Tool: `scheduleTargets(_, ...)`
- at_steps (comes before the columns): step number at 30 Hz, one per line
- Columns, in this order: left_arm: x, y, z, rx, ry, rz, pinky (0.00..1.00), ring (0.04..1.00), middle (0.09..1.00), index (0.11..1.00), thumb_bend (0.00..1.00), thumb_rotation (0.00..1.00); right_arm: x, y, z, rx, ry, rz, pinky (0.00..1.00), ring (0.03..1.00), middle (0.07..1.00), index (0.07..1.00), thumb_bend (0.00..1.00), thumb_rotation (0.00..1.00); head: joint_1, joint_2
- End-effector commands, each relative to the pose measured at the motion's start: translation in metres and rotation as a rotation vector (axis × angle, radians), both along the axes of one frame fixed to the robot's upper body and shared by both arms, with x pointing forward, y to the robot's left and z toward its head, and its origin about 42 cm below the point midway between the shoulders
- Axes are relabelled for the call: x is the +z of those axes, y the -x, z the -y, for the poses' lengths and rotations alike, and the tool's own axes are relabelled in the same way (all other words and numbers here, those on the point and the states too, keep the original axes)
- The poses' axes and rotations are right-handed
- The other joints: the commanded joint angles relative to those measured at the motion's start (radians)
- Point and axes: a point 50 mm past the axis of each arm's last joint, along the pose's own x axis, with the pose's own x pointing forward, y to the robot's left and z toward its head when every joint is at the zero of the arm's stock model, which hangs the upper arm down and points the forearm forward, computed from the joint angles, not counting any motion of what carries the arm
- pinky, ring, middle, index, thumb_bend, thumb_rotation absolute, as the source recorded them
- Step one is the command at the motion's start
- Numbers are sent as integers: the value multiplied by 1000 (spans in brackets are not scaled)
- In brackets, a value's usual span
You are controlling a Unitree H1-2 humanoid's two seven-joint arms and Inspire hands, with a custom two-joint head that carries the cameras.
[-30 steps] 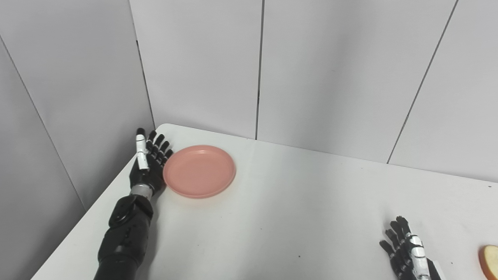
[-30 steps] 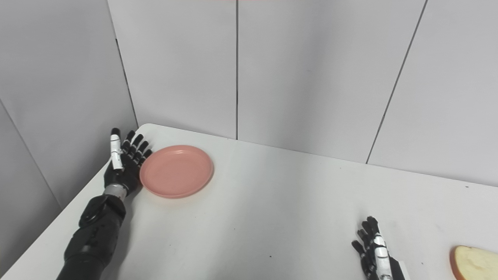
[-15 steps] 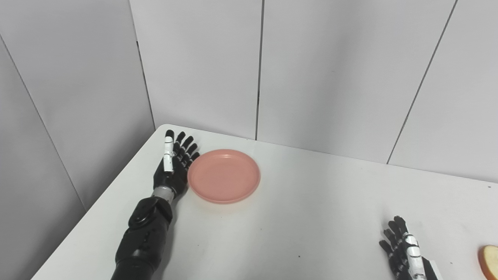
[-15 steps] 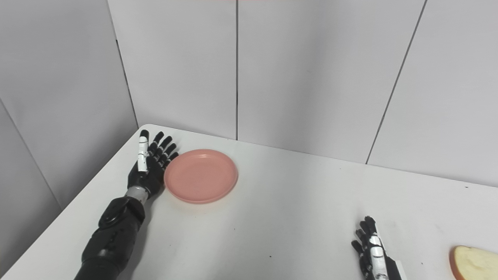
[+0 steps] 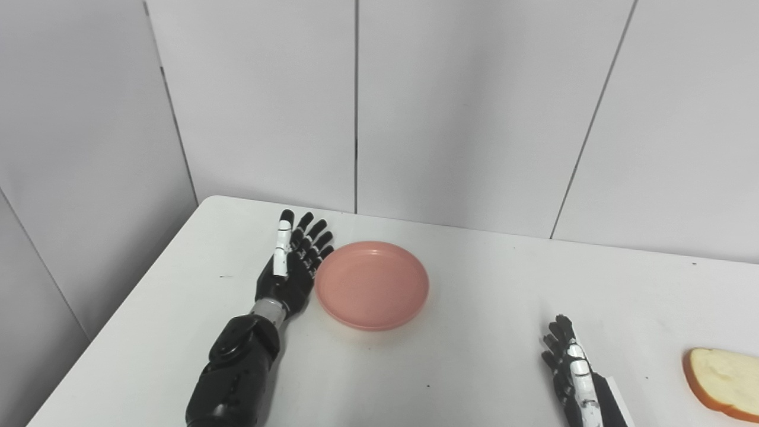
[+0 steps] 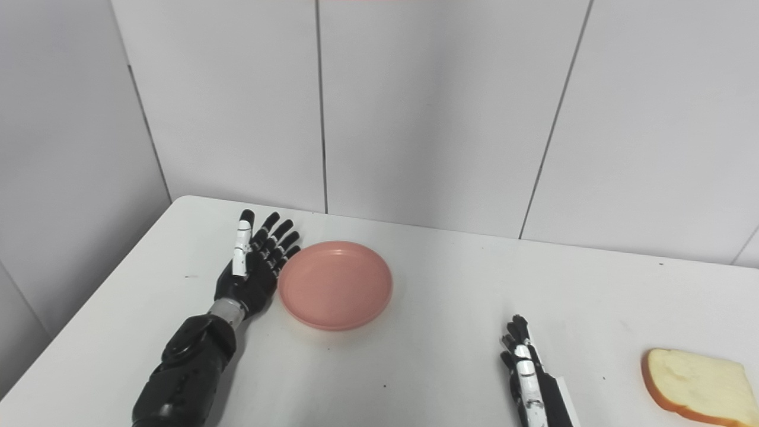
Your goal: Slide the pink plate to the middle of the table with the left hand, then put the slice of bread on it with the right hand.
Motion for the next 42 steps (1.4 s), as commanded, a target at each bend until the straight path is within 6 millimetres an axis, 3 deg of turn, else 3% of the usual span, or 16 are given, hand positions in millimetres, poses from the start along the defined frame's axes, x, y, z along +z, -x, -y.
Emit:
scheduleTargets(1,-9,2,15,-49,-19,-53,979,966,967,981,723,968,-3,-3,-10,13,-8,-3,1000,1000,1000,1000,181,1000,-2,2)
scheduleTargets(10,-21,12,55,-152,-9,-62,1000,998,998,999,682,966,-8,-5,-20,-4,31,-17,1000,1000,1000,1000,204,1000,-77,26)
scheduleTargets(23,-29,27,88,-266,-23,-87,1000,999,1000,999,666,985,-11,-7,-26,-24,27,-6,1000,1000,1000,1000,239,1000,-116,38)
scheduleTargets(40,-39,32,81,-231,-30,-99,1000,1000,1000,1000,663,1000,-8,-8,-21,-75,67,35,1000,1000,1000,1000,255,1000,-158,51)
scheduleTargets(42,-39,31,79,-216,-28,-102,1000,1000,1000,1000,667,994,-4,-8,-15,-104,90,53,1000,1000,1000,1000,342,1000,-176,54)
